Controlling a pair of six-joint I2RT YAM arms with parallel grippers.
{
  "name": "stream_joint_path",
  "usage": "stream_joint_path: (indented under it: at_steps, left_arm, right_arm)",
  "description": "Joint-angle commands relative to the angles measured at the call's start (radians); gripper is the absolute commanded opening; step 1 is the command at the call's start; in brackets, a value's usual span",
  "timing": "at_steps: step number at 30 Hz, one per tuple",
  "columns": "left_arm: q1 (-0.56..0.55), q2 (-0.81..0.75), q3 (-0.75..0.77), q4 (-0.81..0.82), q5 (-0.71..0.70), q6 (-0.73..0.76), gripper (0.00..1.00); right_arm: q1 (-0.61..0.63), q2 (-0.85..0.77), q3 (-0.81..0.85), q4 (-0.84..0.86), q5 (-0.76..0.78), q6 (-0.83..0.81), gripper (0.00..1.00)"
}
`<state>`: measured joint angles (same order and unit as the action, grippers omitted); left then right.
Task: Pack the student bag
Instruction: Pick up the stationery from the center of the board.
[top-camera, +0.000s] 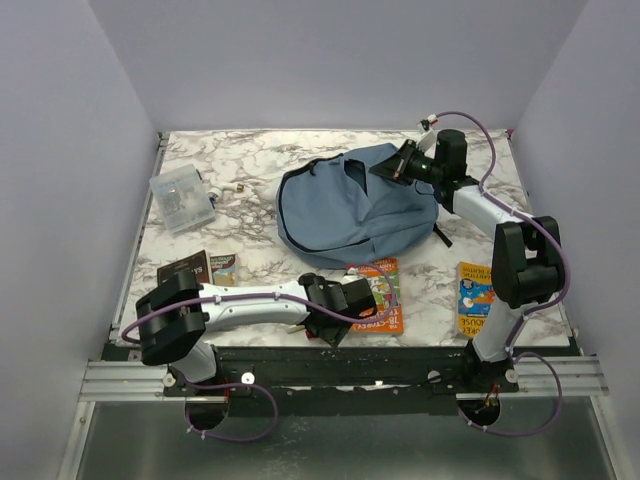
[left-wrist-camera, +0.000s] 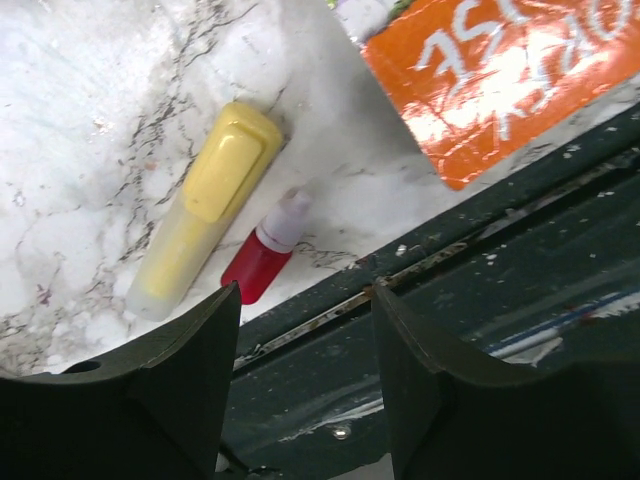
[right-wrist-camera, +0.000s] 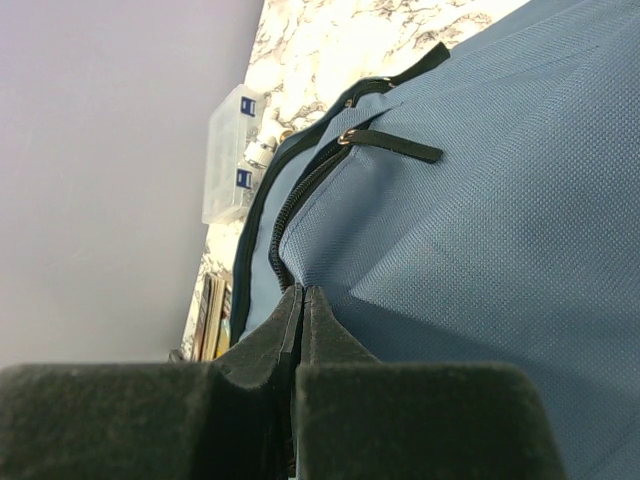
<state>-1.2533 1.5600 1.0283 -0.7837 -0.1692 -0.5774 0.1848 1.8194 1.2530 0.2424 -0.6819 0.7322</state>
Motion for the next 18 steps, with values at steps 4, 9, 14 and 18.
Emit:
stream_joint_path:
  at_steps: [4, 9, 14, 18]
  left_arm:
    - [-0.008, 0.03, 0.022, -0.084, -0.095, 0.029, 0.56]
    - [-0.008, 0.062, 0.034, -0.085, -0.081, 0.045, 0.55]
    - [-0.008, 0.084, 0.032, -0.083, -0.086, 0.06, 0.52]
    - [-0.008, 0.11, 0.038, -0.081, -0.084, 0.066, 0.48]
  right_arm:
    - [0.01, -0.019, 0.019, 0.007, 0.0, -0.011, 0.01]
    - [0.009, -0.014, 0.017, 0.011, -0.002, -0.008, 0.01]
    - [0.01, -0.008, 0.019, 0.011, -0.002, -0.008, 0.01]
    - [0.01, -0.006, 0.02, 0.012, -0.002, -0.009, 0.01]
